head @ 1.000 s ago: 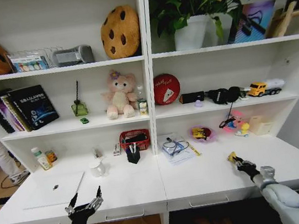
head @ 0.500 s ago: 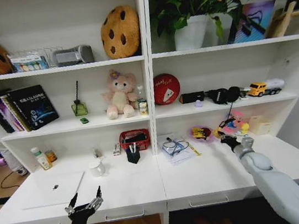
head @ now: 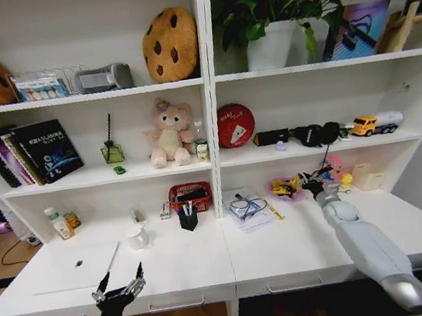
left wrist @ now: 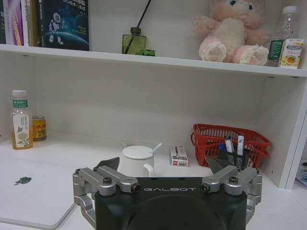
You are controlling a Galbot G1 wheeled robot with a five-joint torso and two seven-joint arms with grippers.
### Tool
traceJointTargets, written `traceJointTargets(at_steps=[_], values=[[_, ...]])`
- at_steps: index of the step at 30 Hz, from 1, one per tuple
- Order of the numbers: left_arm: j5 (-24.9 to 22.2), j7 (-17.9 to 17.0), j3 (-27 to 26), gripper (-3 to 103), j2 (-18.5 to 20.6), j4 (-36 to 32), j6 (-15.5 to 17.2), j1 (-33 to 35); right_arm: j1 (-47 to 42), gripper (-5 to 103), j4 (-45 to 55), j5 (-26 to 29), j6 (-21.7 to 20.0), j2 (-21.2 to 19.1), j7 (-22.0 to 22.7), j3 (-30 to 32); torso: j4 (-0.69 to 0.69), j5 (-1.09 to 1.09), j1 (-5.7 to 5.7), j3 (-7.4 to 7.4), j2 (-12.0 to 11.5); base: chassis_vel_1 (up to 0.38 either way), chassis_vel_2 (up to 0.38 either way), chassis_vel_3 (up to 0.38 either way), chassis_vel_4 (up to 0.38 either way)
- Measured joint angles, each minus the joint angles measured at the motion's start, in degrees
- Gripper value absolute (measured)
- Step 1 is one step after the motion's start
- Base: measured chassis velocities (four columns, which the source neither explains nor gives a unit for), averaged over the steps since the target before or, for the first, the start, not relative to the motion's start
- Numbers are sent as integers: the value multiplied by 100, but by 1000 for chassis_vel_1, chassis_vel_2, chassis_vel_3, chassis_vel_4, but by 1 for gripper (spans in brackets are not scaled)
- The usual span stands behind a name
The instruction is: Organize the objects on the table.
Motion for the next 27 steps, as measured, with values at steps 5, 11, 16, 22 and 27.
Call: traceJointTargets(at_steps=[5,11,16,22,27], values=[[0,0,0,100,0,0,0,0,-880,63,786,79,-23,-125,1,459,3,0,0,0,0,0,0,0,0],[0,0,0,100,0,0,0,0,-2451,79,2452,457,-311,-231,117,1221,1,-3,0,-1,2,0,0,0,0],[0,0,0,100,0,0,0,-1,-4022,94,3899,540,-259,-195,326,1923,-1,0,-1,-1,2,0,0,0,0],[0,1,1,100,1,0,0,0,-6335,100,5701,248,283,655,282,2830,0,-2,-2,-1,2,0,0,0,0],[0,0,0,100,0,0,0,0,-7440,100,6362,115,793,1475,147,3028,-1,-2,-2,-2,2,0,0,0,0]])
